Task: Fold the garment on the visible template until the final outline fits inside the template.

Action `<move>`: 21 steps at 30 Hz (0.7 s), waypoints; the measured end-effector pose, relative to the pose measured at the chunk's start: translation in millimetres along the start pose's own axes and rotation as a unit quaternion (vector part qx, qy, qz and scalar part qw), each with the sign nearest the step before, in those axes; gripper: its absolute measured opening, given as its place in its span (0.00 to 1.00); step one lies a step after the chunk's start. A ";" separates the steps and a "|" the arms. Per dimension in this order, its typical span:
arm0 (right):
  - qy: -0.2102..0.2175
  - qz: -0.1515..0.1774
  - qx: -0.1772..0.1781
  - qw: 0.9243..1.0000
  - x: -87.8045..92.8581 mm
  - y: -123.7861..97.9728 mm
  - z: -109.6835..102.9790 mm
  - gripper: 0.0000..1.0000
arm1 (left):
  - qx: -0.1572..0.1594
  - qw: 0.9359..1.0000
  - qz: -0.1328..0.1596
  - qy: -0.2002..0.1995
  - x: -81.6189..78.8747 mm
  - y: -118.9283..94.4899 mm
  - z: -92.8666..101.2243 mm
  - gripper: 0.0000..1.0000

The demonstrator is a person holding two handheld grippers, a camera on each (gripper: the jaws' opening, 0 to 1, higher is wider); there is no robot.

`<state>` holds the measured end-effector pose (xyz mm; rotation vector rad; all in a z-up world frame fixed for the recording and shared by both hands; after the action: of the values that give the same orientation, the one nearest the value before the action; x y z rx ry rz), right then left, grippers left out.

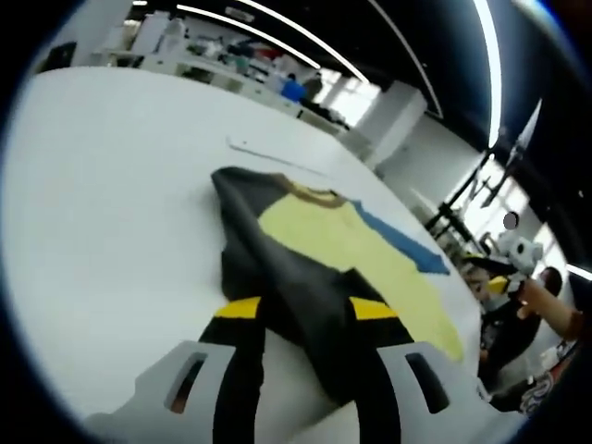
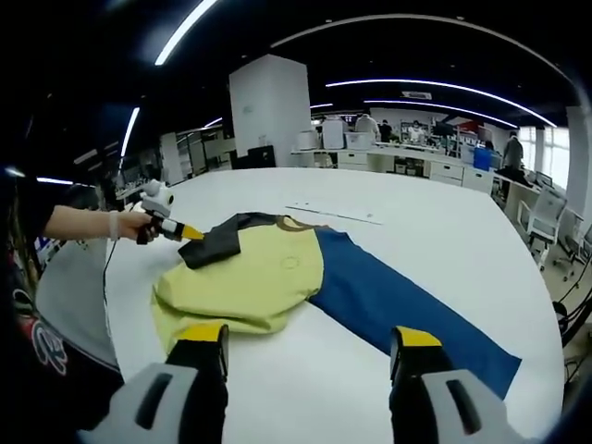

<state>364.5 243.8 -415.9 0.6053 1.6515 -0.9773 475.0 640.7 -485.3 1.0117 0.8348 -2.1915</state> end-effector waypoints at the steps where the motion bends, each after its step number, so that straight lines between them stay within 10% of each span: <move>1: -0.001 0.002 0.002 1.000 -0.4 -0.6 0.7 0.71 | 0.003 1.000 0.002 0.000 -0.2 0.4 0.0 0.28; 9: 0.000 -0.002 0.005 1.000 1.9 -2.4 0.8 0.70 | 0.031 0.999 0.021 -0.033 -1.3 -0.9 4.9 0.00; 21: 0.001 -0.005 0.000 1.000 3.5 -0.5 -3.6 0.68 | 0.007 0.999 0.027 -0.027 -5.6 -8.6 -2.9 0.02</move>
<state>361.1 246.3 -418.7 0.5991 1.6584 -0.9852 473.2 649.6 -479.8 0.9660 0.7613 -2.1716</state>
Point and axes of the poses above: the point that each gripper's makers call its tool centre point, and the gripper's own axes: y roughly forward along the fingers, z roughly to its right, x roughly out of its underside, the point moved 5 cm from there along -y, roughly backward along the fingers, and after that the axes turned 13 degrees about z, right-handed, at the moved point
